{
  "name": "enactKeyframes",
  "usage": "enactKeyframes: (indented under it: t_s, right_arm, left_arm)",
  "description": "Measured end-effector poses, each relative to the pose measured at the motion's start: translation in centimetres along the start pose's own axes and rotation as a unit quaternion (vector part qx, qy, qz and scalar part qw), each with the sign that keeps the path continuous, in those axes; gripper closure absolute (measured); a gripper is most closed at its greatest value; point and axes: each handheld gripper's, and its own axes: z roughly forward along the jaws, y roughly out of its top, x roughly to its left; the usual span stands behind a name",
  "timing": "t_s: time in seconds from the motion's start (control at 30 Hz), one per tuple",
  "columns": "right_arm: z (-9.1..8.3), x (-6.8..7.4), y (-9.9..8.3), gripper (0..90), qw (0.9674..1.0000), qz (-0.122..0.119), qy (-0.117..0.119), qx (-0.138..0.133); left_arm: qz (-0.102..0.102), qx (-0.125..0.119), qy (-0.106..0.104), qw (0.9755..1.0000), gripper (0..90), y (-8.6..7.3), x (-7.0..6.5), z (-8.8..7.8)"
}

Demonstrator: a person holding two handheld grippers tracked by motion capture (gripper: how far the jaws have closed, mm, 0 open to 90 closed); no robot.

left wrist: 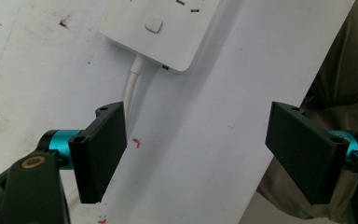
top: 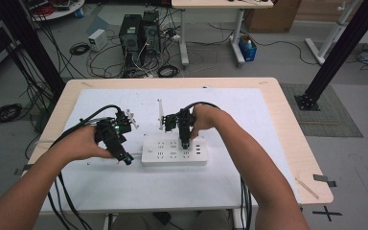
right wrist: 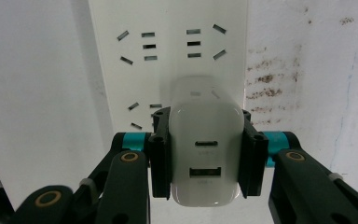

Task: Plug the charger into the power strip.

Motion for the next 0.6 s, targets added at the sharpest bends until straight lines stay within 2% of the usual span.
enactKeyframes:
  t_s: [0.07,0.1,0.23,0.37,0.43,0.47,0.5,0.6]
  right_arm:
    - [0.01,-0.04,0.01,63.0,1.0,0.0,0.001,0.001]
    - [0.0,0.07,0.09,63.1,1.0,0.009,0.001,0.002]
    - [0.15,0.37,0.14,63.1,0.9999,-0.006,-0.011,0.001]
    - [0.12,0.44,0.21,63.0,0.9999,-0.002,-0.01,0.006]
    - [0.17,0.2,0.11,63.0,1.0,0.0,-0.004,0.001]
    - [0.21,0.01,0.06,63.0,1.0,-0.004,-0.001,0.0]
    - [0.18,0.11,0.13,63.1,1.0,0.003,-0.002,0.001]
    - [0.23,0.23,0.1,63.1,1.0,0.002,-0.003,0.001]
  left_arm:
    - [-0.002,0.001,0.0,1.0,20.7,-0.03,0.06,0.04]
    - [-0.003,0.002,-0.001,1.0,20.7,-0.03,0.09,0.07]
    - [0.0,0.002,-0.001,1.0,20.7,0.04,0.13,0.23]
    - [-0.002,0.004,-0.002,1.0,20.7,0.09,-0.02,0.34]
    - [0.003,0.006,-0.001,1.0,20.7,0.09,0.0,0.25]
    - [-0.003,0.002,-0.002,1.0,20.7,0.02,-0.09,0.25]
    - [-0.002,0.004,-0.002,1.0,20.7,-0.01,-0.07,0.18]
    - [-0.005,0.002,-0.002,1.0,20.7,-0.15,-0.01,0.09]
